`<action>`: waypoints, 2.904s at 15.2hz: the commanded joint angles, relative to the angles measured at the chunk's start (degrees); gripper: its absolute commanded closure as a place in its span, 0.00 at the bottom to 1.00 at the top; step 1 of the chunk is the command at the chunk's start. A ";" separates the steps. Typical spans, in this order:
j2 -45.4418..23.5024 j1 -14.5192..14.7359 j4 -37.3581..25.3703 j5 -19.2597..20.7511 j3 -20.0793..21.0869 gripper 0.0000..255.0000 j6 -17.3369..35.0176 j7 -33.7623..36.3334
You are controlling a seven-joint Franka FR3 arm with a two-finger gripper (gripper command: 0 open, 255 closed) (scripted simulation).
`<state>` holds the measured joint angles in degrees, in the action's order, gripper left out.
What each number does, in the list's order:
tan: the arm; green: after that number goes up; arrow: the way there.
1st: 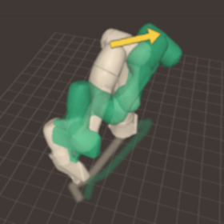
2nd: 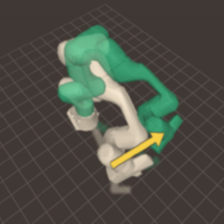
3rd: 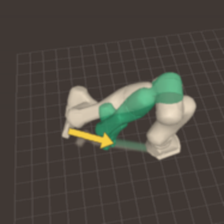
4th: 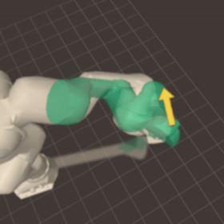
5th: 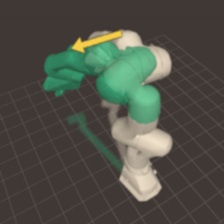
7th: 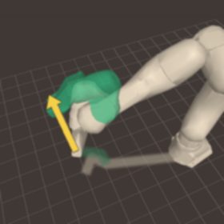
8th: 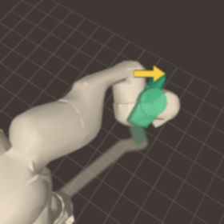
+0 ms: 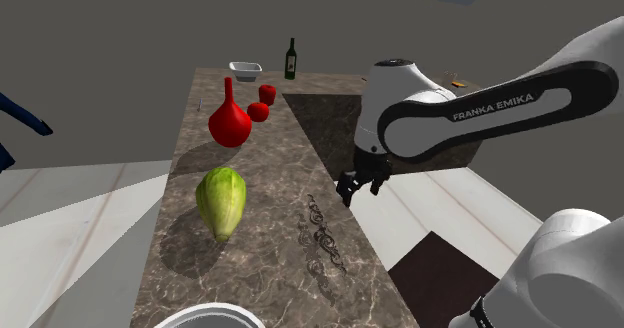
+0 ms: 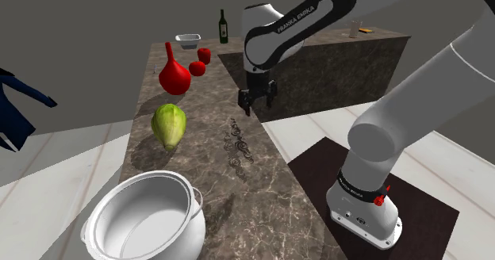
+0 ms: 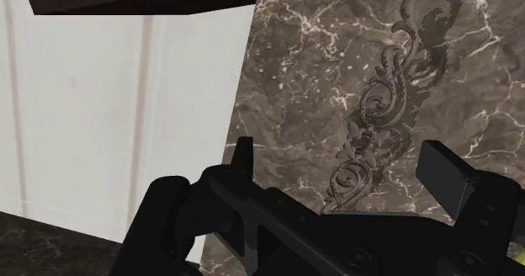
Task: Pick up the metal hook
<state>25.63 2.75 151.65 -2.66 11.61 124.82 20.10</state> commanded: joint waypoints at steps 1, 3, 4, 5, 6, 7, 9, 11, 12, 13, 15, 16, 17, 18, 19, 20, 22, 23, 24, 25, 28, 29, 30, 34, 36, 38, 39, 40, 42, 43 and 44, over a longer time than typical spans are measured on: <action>-3.98 0.10 0.23 -0.08 1.13 0.00 4.46 1.49; -8.58 -0.04 -0.12 0.34 2.20 0.00 8.81 3.07; -10.97 -0.14 -0.44 0.71 2.71 0.00 10.93 3.95; -13.41 -0.27 -0.86 1.21 3.22 0.00 12.99 4.89; -15.90 -0.40 -1.37 1.85 3.70 0.00 15.00 5.92; -18.43 -0.54 -1.97 2.65 4.13 0.00 16.93 7.03; -23.57 -0.74 -3.44 4.74 4.79 0.00 20.56 9.55; -26.53 -0.74 -4.07 6.29 4.86 0.00 22.81 11.08; -27.35 -0.76 -4.00 6.83 4.80 0.00 23.66 11.48; -28.19 -0.77 -3.95 7.39 4.72 0.00 24.50 11.90; -29.89 -0.76 -3.89 8.59 4.50 0.00 26.16 12.81; -30.76 -0.73 -3.88 9.24 4.37 0.00 26.97 13.29; -31.63 -0.69 -3.89 9.91 4.20 0.00 27.78 13.79; -32.14 -0.64 -3.90 10.31 4.08 0.00 28.25 14.08; -32.14 -0.62 -3.90 10.30 4.06 0.00 28.25 14.08; -32.16 -0.60 -3.92 10.32 4.08 1.00 28.24 14.13; -32.14 -0.57 -3.93 10.30 4.10 1.00 28.21 14.18; -32.14 -0.57 -3.95 10.30 4.10 1.00 28.20 14.17; -32.15 -0.57 -3.94 10.31 4.10 1.00 28.22 14.18; -32.17 -0.56 -3.96 10.32 4.10 1.00 28.21 14.20; -32.13 -0.58 -3.92 10.30 4.10 1.00 28.21 14.16; -32.14 -0.62 -3.90 10.30 4.06 1.00 28.25 14.08; -31.26 -0.70 -3.88 9.62 4.27 1.00 27.44 13.57; -27.83 -0.84 -3.97 7.15 4.83 1.00 24.14 11.73; -26.19 -0.82 -4.10 6.08 4.97 1.00 22.45 10.92; -24.59 -0.76 -4.30 5.12 5.04 1.00 20.74 10.19; -23.82 -0.72 -4.43 4.68 5.05 1.00 19.88 9.86; -23.05 -0.67 -4.57 4.26 5.05 1.00 19.02 9.54; -21.57 -0.58 -4.88 3.51 5.02 1.00 17.28 8.96; -20.85 -0.53 -5.07 3.17 5.00 1.00 16.41 8.69; -20.14 -0.47 -5.26 2.85 4.96 1.00 15.53 8.44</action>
<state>4.92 2.20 146.71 0.47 16.54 141.25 28.68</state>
